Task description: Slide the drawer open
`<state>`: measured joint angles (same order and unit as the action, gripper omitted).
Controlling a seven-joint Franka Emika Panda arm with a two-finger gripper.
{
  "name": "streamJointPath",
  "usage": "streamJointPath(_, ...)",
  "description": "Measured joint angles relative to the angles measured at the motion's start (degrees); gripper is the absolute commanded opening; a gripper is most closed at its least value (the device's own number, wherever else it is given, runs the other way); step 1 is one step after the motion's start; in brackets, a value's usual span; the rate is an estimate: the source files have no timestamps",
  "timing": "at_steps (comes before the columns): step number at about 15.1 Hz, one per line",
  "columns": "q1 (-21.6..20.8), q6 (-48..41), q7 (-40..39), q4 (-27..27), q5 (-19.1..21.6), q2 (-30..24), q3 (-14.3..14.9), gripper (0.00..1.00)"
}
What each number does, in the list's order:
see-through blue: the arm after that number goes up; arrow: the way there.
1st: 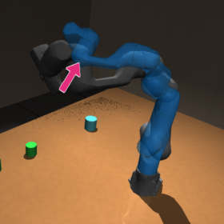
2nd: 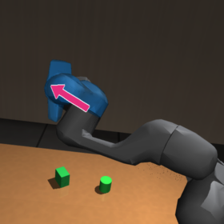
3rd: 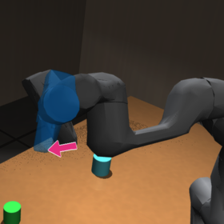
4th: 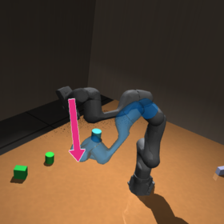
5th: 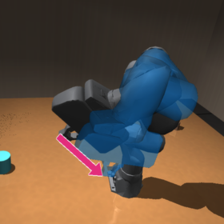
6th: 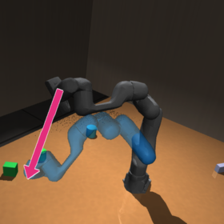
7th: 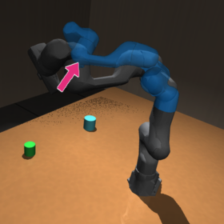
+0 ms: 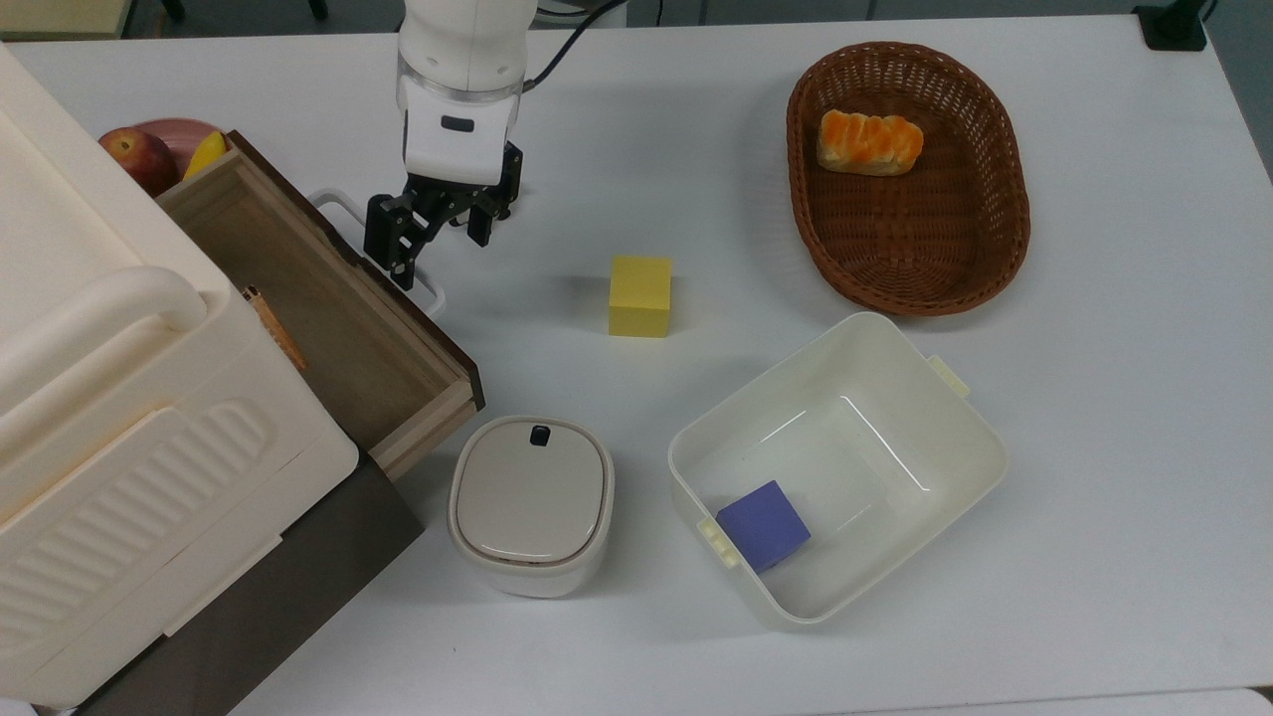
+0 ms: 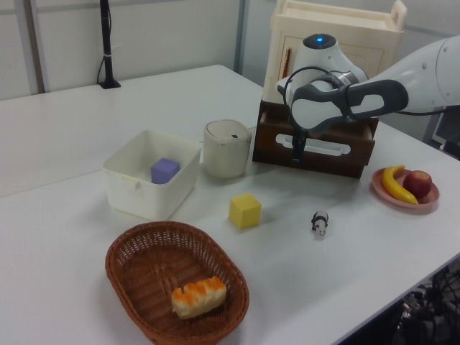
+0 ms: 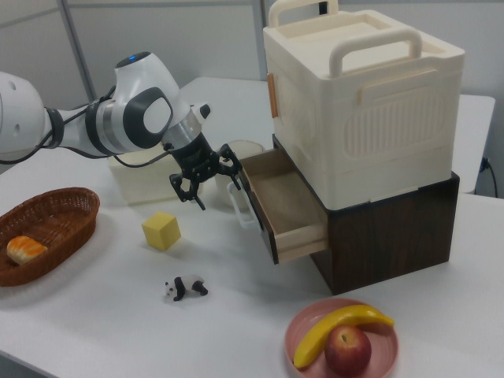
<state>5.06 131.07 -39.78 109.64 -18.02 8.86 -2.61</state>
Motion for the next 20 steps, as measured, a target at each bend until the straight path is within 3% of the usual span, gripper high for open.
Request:
streamJointPath(9,0.2,-2.1,0.62,-1.31,-0.08,-0.37,-0.33,0.0)
streamJointPath(10,0.16,-2.88,0.61,-1.3,-0.06,-0.53,-0.41,0.06)
streamJointPath(11,0.07,-3.51,0.61,-1.3,-0.06,-0.62,-0.49,0.38)
streamJointPath(12,0.03,-3.9,0.61,-1.31,-0.06,-0.67,-0.57,0.49)
streamJointPath(13,0.02,-4.13,0.63,-1.32,-0.06,-0.7,-0.67,0.51)
streamJointPath(20,-0.09,-5.39,1.15,-1.34,-0.05,-1.62,-1.39,0.46)
